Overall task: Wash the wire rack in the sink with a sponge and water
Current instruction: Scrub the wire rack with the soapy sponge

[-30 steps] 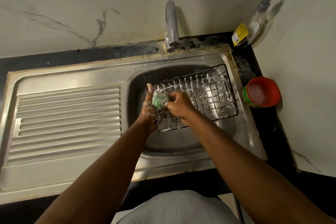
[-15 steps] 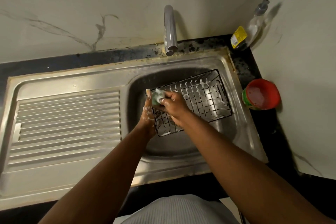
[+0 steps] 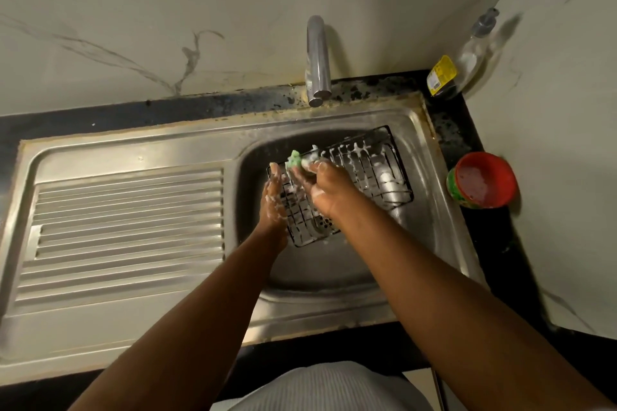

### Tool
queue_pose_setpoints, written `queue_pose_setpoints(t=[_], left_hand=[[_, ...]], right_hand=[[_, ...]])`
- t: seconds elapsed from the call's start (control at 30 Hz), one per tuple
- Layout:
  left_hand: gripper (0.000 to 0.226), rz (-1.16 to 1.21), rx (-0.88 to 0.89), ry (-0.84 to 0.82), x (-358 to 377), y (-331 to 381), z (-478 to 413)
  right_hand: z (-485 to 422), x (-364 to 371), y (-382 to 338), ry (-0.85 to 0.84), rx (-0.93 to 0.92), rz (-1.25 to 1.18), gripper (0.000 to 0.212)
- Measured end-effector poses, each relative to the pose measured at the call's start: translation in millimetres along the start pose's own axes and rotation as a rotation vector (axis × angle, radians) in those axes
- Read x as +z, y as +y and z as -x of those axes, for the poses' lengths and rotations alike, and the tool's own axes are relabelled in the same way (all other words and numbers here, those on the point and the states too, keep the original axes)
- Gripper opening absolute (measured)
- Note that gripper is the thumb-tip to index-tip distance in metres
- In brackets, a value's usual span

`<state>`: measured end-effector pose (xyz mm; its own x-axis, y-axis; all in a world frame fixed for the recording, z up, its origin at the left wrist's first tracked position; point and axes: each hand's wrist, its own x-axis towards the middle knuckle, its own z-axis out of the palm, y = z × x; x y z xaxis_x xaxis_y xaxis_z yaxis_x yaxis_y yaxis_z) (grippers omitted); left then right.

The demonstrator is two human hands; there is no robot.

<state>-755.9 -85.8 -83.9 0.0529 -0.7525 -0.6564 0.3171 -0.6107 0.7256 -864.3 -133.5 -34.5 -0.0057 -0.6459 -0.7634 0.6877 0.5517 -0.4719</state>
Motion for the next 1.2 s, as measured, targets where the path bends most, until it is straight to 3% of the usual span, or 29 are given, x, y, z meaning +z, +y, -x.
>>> queue_pose_setpoints(t=[0.1, 0.23, 0.3, 0.47, 0.6, 0.73, 0.8, 0.9, 1.0, 1.1, 1.2], left_hand=[[0.108, -0.004, 0.028, 0.019, 1, 7, -5], [0.109, -0.022, -0.001, -0.009, -2, 12, -2], [0.106, -0.035, 0.01, -0.034, -3, 13, 8], [0.109, 0.006, -0.056, -0.039, -11, 1, 9], [0.107, -0.008, -0.071, -0.025, -19, 0, -2], [0.117, -0.051, -0.071, -0.034, -19, 12, 7], [0.116, -0.087, -0.057, -0.035, -21, 12, 12], [0.122, -0.059, -0.103, -0.024, -21, 5, 17], [0.099, 0.035, -0.15, -0.005, -21, 6, 19], [0.083, 0.083, -0.173, 0.004, -24, 7, 15], [0.08, 0.008, -0.138, 0.021, -23, 15, 6]], right_hand=[[4, -9, 2, -0.042, -0.073, 0.019, 0.021], [-15, -34, 1, 0.321, -0.13, 0.108, 0.014], [-22, -40, -7, 0.378, -0.107, 0.08, 0.011], [-14, -31, -18, 0.191, -0.113, -0.042, 0.028], [-10, -34, -15, 0.083, -0.167, -0.058, 0.02], [-25, -59, -17, 0.364, -0.164, 0.103, 0.008], [-33, -70, -23, 0.496, -0.14, 0.094, 0.014], [-39, -67, -38, 0.391, -0.155, -0.056, 0.015], [-29, -53, -44, 0.268, -0.123, -0.298, 0.011], [-23, -43, -41, 0.19, -0.18, -0.212, 0.015], [-25, -49, -37, 0.254, -0.314, 0.062, 0.022]])
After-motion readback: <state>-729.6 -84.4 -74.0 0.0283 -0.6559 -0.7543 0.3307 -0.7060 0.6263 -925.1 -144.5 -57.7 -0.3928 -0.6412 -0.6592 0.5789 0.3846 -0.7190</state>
